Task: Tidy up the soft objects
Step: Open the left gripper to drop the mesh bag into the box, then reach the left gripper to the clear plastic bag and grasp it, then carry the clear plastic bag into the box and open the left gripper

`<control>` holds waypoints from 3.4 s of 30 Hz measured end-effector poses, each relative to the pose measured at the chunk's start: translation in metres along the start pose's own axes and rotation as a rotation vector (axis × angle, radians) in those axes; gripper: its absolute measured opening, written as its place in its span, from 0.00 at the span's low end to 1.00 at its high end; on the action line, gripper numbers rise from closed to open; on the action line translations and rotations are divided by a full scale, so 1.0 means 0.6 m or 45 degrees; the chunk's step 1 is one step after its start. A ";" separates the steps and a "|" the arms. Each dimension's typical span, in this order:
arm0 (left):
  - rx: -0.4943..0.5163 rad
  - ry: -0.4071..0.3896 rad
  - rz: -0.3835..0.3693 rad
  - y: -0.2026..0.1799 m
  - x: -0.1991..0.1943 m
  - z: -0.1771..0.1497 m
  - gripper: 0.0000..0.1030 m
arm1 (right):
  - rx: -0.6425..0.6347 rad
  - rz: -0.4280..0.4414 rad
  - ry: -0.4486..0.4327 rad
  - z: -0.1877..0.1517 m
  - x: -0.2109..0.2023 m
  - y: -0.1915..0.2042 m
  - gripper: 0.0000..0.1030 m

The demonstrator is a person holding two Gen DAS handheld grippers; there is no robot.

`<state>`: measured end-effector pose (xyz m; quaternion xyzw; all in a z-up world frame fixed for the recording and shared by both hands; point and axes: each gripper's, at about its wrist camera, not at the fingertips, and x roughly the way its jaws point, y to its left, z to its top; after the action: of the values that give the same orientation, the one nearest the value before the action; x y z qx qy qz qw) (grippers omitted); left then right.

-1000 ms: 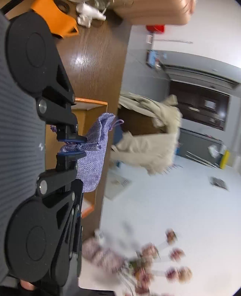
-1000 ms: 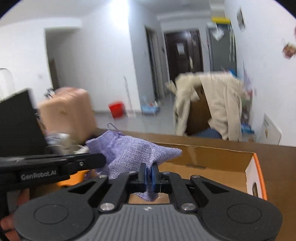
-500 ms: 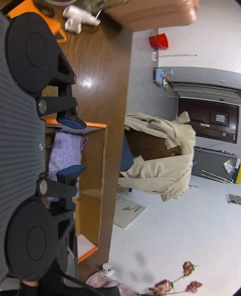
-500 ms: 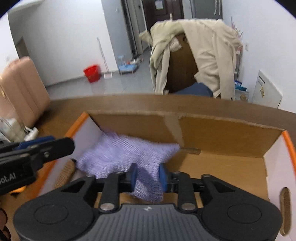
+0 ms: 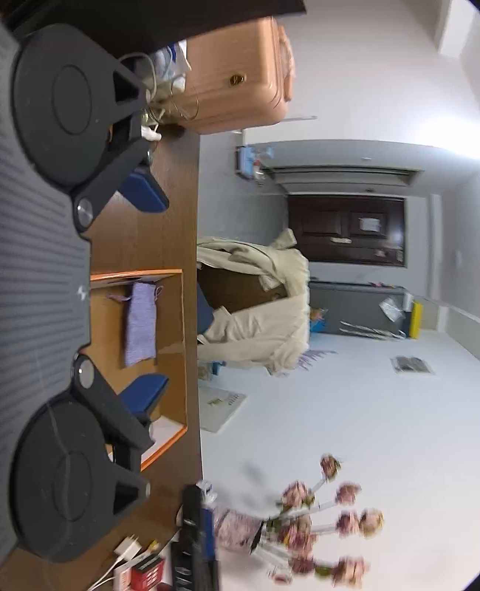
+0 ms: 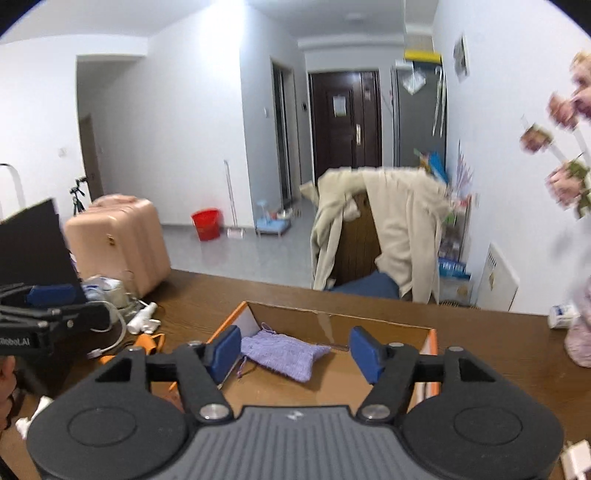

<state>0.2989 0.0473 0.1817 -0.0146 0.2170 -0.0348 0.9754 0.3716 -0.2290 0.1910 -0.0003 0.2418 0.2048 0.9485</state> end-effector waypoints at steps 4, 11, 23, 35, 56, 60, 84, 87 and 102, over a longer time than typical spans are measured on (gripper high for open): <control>0.046 -0.063 -0.012 -0.015 -0.096 -0.069 0.98 | -0.034 0.022 -0.105 -0.053 -0.114 0.021 0.73; 0.097 -0.191 -0.021 -0.034 -0.242 -0.192 1.00 | -0.082 0.004 -0.239 -0.194 -0.248 0.071 0.81; 0.062 -0.011 -0.024 -0.023 -0.238 -0.318 1.00 | 0.011 -0.088 -0.139 -0.436 -0.274 0.122 0.89; -0.018 0.069 0.027 0.003 -0.135 -0.332 1.00 | 0.010 0.136 0.014 -0.443 -0.142 0.175 0.66; -0.067 0.175 -0.089 0.002 0.039 -0.288 0.72 | -0.045 0.120 0.184 -0.375 0.076 0.191 0.23; -0.018 0.176 -0.154 -0.021 0.034 -0.293 0.72 | -0.001 0.201 0.074 -0.368 -0.010 0.167 0.23; 0.131 0.212 -0.312 -0.222 -0.014 -0.292 0.31 | 0.295 -0.051 -0.086 -0.434 -0.197 -0.025 0.23; 0.097 0.168 -0.371 -0.207 -0.019 -0.243 0.31 | 0.238 -0.008 -0.111 -0.409 -0.185 -0.025 0.23; 0.102 0.360 -0.243 -0.193 0.477 0.019 0.34 | -0.061 -0.160 0.158 -0.080 0.282 -0.193 0.26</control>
<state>0.5552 -0.0890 0.0764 0.0088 0.3480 -0.1376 0.9273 0.5301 -0.2740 0.0596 -0.0508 0.2948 0.1503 0.9423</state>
